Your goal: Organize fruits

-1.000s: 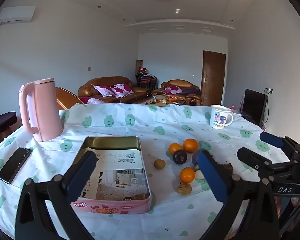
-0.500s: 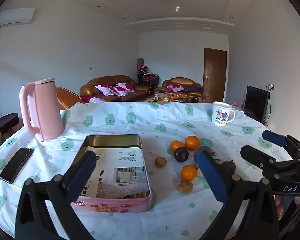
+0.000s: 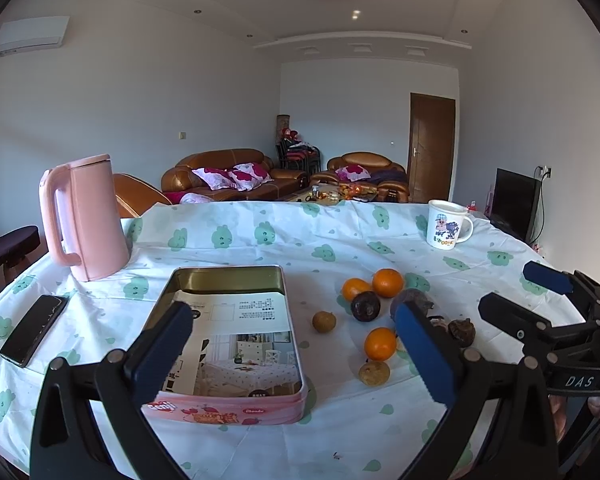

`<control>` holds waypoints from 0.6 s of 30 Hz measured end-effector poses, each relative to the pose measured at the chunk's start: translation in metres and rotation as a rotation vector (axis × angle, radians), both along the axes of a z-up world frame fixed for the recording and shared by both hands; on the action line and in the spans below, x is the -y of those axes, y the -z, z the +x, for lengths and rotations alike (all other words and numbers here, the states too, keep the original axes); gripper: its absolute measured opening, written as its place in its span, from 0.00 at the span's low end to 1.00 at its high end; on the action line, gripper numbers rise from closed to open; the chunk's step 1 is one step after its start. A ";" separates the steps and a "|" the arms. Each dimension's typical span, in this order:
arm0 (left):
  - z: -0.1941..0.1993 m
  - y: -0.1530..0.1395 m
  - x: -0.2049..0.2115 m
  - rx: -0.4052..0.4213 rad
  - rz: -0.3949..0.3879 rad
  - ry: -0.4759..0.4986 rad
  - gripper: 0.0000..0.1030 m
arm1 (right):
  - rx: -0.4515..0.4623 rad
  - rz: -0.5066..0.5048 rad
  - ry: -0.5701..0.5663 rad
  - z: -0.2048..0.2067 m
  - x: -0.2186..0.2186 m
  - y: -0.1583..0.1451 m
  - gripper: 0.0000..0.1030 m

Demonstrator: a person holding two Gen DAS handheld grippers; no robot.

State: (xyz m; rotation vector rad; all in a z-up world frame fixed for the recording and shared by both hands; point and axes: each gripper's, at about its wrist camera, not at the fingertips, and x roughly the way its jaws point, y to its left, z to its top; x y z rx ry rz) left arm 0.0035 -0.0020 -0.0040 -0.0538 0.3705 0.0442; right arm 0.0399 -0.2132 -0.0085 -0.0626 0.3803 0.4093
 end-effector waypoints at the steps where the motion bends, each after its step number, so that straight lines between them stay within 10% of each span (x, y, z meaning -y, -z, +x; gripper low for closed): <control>1: 0.000 0.000 0.000 0.001 0.000 0.000 1.00 | 0.000 -0.001 0.001 0.000 0.000 0.000 0.99; 18: 0.002 0.001 0.000 -0.005 0.005 -0.001 1.00 | -0.012 0.008 0.000 0.001 0.002 0.002 0.99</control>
